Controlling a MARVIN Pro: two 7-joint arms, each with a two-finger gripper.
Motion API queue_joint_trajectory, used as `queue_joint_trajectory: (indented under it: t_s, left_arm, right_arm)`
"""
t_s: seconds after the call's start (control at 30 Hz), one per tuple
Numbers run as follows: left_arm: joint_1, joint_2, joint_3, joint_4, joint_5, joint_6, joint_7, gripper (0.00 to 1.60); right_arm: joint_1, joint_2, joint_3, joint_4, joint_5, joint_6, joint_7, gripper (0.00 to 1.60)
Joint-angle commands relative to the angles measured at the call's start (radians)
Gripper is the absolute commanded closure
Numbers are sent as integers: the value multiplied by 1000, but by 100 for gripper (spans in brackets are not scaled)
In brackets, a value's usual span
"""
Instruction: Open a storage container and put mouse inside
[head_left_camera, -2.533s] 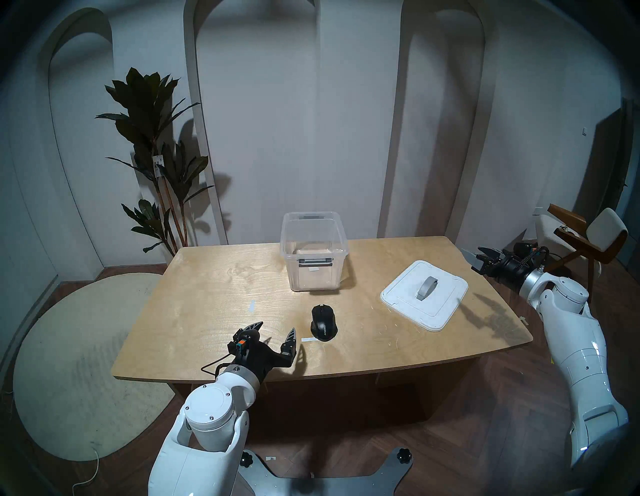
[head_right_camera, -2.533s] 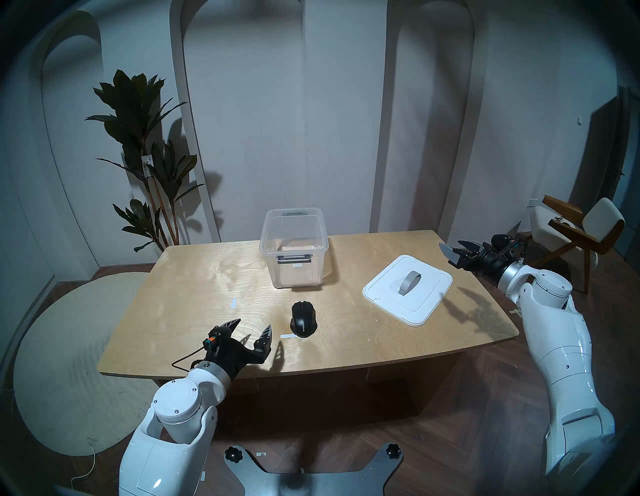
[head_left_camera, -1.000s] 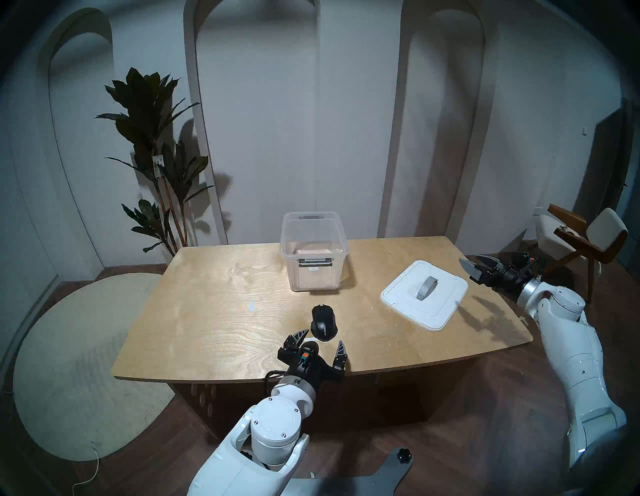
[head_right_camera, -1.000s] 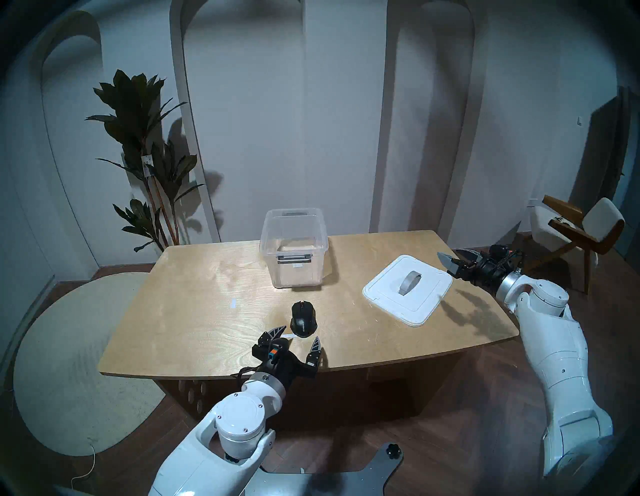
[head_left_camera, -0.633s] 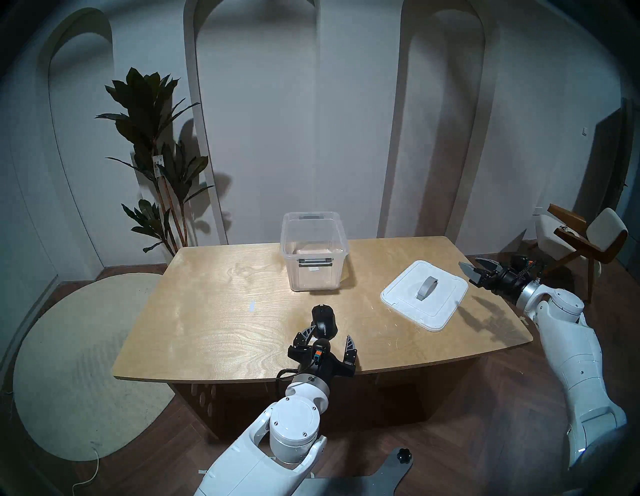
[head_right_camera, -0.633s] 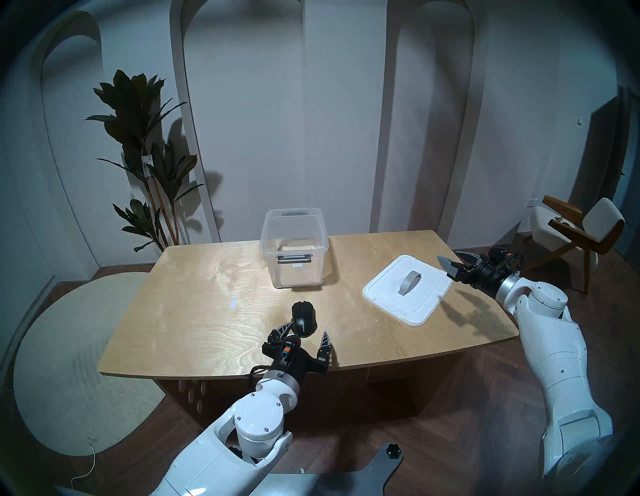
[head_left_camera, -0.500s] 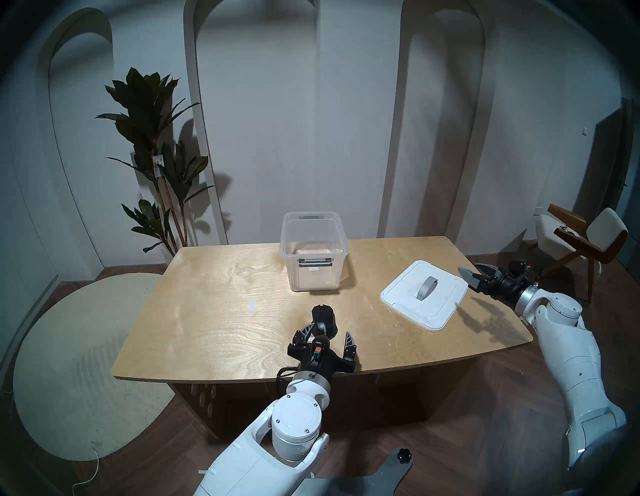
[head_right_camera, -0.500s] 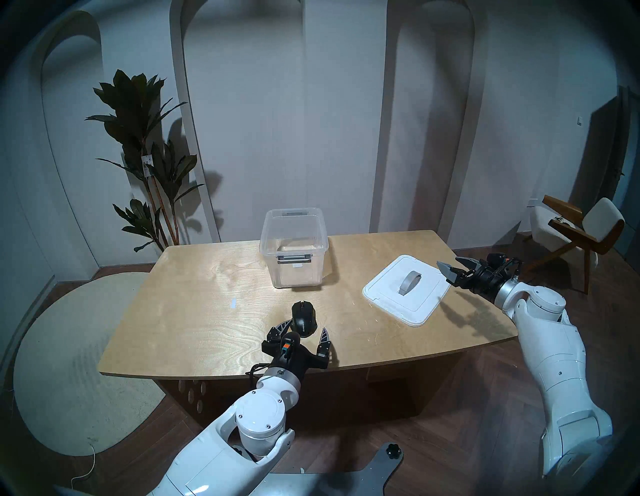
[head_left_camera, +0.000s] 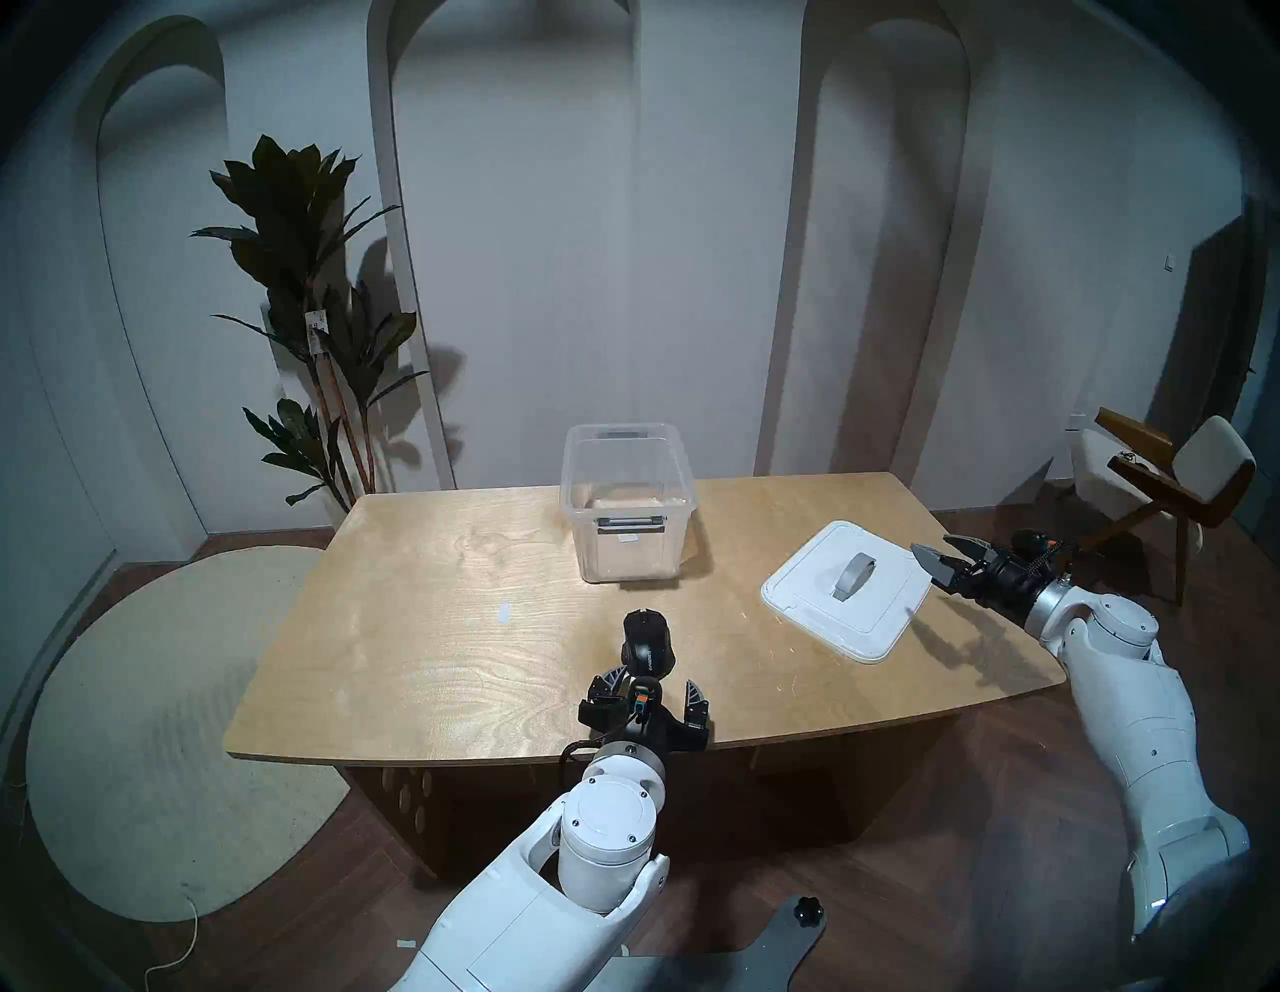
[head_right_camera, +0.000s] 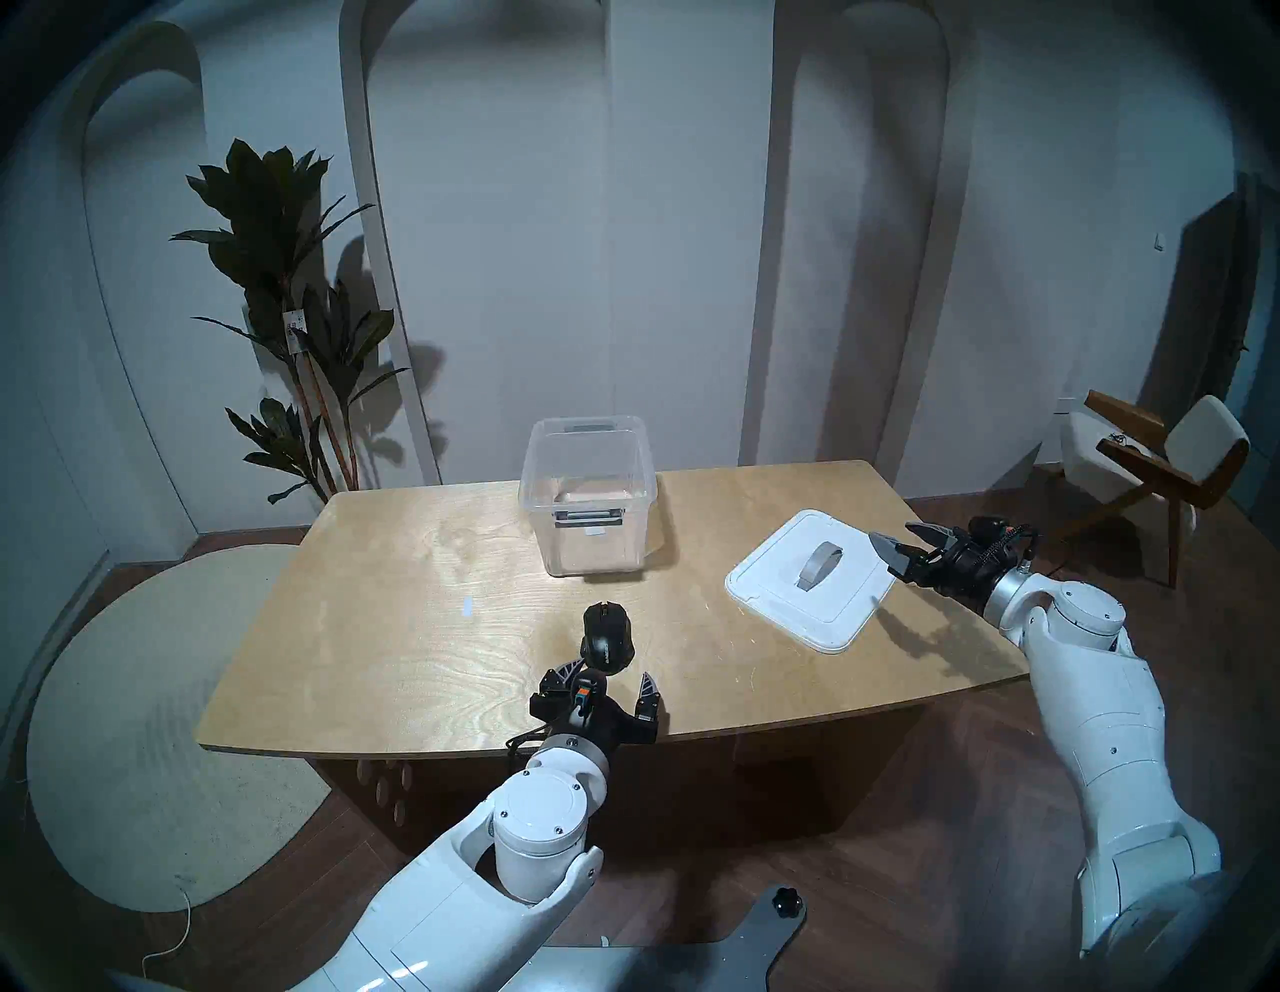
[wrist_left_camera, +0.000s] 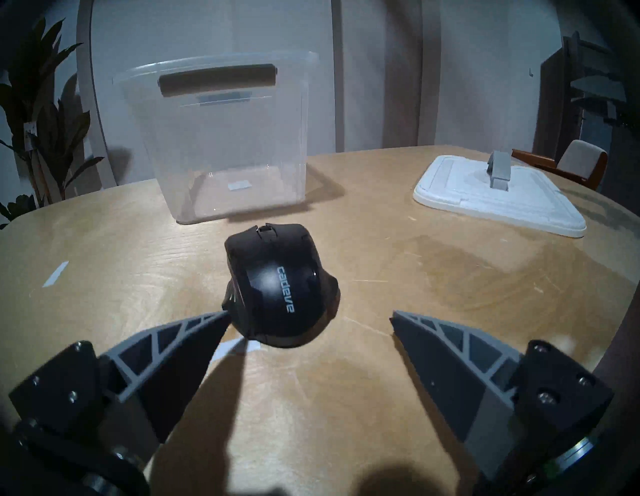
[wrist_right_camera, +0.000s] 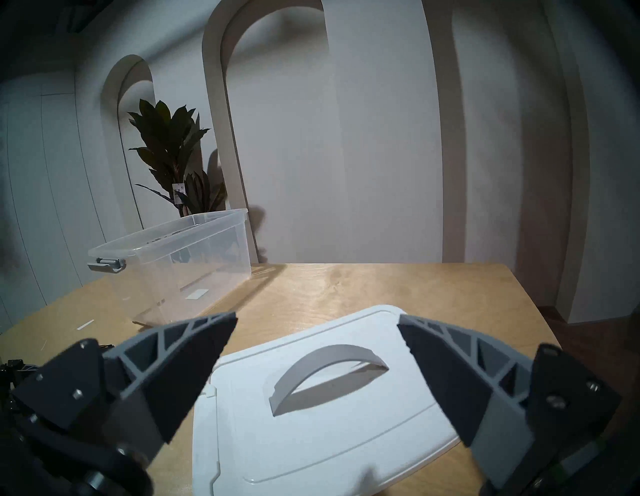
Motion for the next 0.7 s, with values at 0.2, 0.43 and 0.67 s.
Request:
queue_joint_trajectory:
  t_s: [0.2,0.43,0.67]
  left_arm:
    - [-135,-80,19,123,-5,-13,63,0]
    - [-193,-122,27,233,-54,-32,160,0]
    - [-232,-161,4,307,-137,-47,237,0]
  right_arm:
    - [16,3,10,-11,3,-10,1,0]
    - [16,3,10,-11,3,-11,2,0]
    - [16,2,10,-11,2,-11,2,0]
